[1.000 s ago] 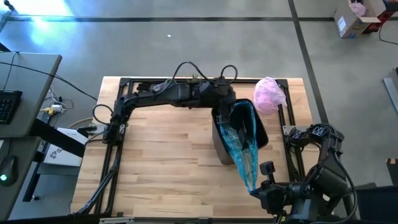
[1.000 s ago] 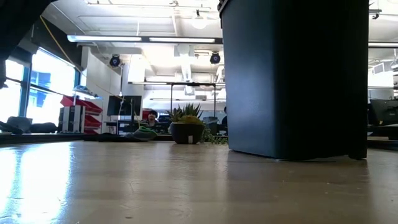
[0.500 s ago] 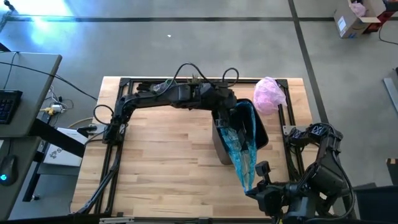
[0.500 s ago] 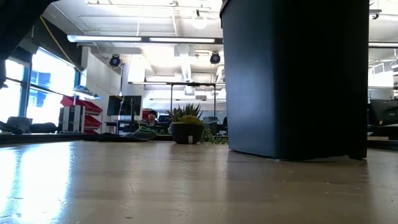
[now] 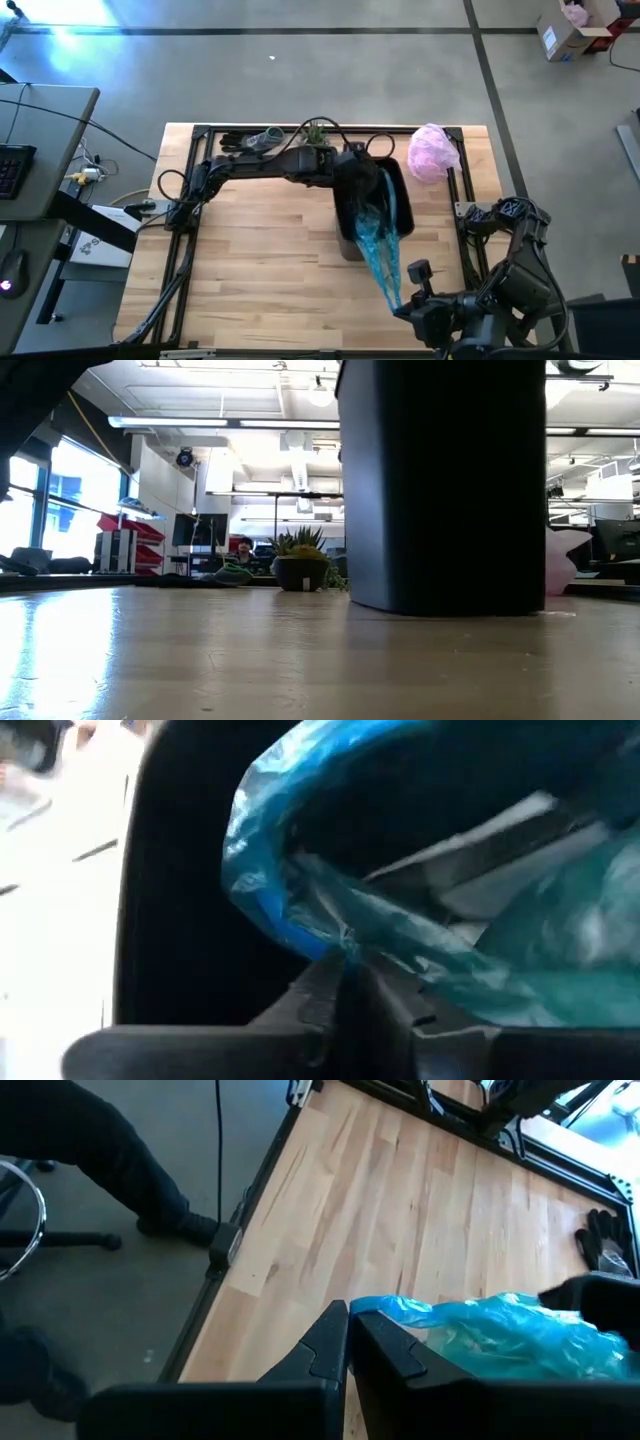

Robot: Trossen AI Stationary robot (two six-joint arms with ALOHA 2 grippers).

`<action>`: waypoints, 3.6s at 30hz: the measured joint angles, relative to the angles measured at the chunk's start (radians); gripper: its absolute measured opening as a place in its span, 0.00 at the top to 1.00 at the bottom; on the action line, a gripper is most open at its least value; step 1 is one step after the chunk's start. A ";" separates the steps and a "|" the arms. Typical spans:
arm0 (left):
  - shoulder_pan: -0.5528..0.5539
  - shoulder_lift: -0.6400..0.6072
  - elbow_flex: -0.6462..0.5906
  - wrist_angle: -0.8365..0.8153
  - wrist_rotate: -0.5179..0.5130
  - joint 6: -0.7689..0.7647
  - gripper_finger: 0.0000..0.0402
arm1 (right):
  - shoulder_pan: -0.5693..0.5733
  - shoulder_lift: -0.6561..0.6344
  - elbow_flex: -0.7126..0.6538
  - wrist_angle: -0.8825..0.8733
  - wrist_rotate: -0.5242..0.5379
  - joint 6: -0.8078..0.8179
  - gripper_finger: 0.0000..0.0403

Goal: Place trash/remove bag and relplace
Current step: Remove the blue trash bag from the trash bin

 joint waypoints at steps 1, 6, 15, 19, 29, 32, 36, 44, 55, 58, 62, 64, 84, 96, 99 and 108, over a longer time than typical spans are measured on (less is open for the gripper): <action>-0.001 -0.001 0.000 -0.021 -0.011 -0.003 0.98 | 0.000 0.000 0.000 0.000 0.000 -0.001 1.00; -0.028 -0.026 0.000 -0.125 -0.049 -0.031 1.00 | 0.008 0.000 0.000 -0.012 -0.003 0.014 1.00; -0.113 -0.126 0.000 -0.150 -0.131 -0.105 1.00 | 0.045 -0.001 0.000 -0.127 -0.006 0.133 1.00; -0.148 -0.189 0.001 -0.167 -0.154 -0.139 1.00 | 0.061 -0.001 0.000 -0.124 0.025 0.119 1.00; -0.226 -0.252 0.001 -0.230 -0.177 -0.319 1.00 | 0.048 -0.001 0.000 -0.124 0.063 0.085 1.00; -0.202 -0.239 0.001 -0.220 -0.090 -0.377 1.00 | 0.040 -0.001 0.000 -0.124 0.051 0.085 1.00; -0.160 -0.209 0.001 -0.196 -0.067 -0.439 0.95 | 0.039 -0.001 0.000 -0.108 0.050 0.093 1.00; -0.060 -0.196 0.000 -0.201 0.069 -0.527 0.66 | 0.040 -0.001 0.000 -0.094 0.042 0.111 1.00; 0.036 -0.142 0.001 -0.294 0.213 -0.661 0.51 | 0.017 -0.001 0.000 -0.093 0.046 0.058 1.00; 0.036 -0.122 0.001 -0.286 0.220 -0.651 0.51 | -0.001 -0.001 0.000 -0.093 0.045 0.045 1.00; 0.038 -0.112 0.002 -0.240 0.225 -0.649 0.51 | -0.024 -0.001 0.000 -0.088 0.025 0.017 1.00; 0.042 -0.111 0.002 -0.218 0.256 -0.649 0.51 | -0.033 -0.001 0.000 -0.087 0.016 0.014 1.00; 0.024 -0.056 0.001 -0.254 0.289 -0.529 0.98 | -0.073 -0.001 0.000 -0.007 0.004 -0.079 1.00; 0.000 -0.146 0.108 -0.185 0.226 -0.463 1.00 | -0.063 -0.001 0.000 -0.039 0.190 -0.098 1.00; 0.001 -0.191 0.112 -0.172 0.203 -0.462 1.00 | -0.063 -0.001 0.000 -0.047 0.198 -0.099 1.00; -0.065 -0.296 0.116 -0.171 0.334 -0.442 1.00 | -0.063 -0.004 0.000 -0.047 0.222 -0.073 1.00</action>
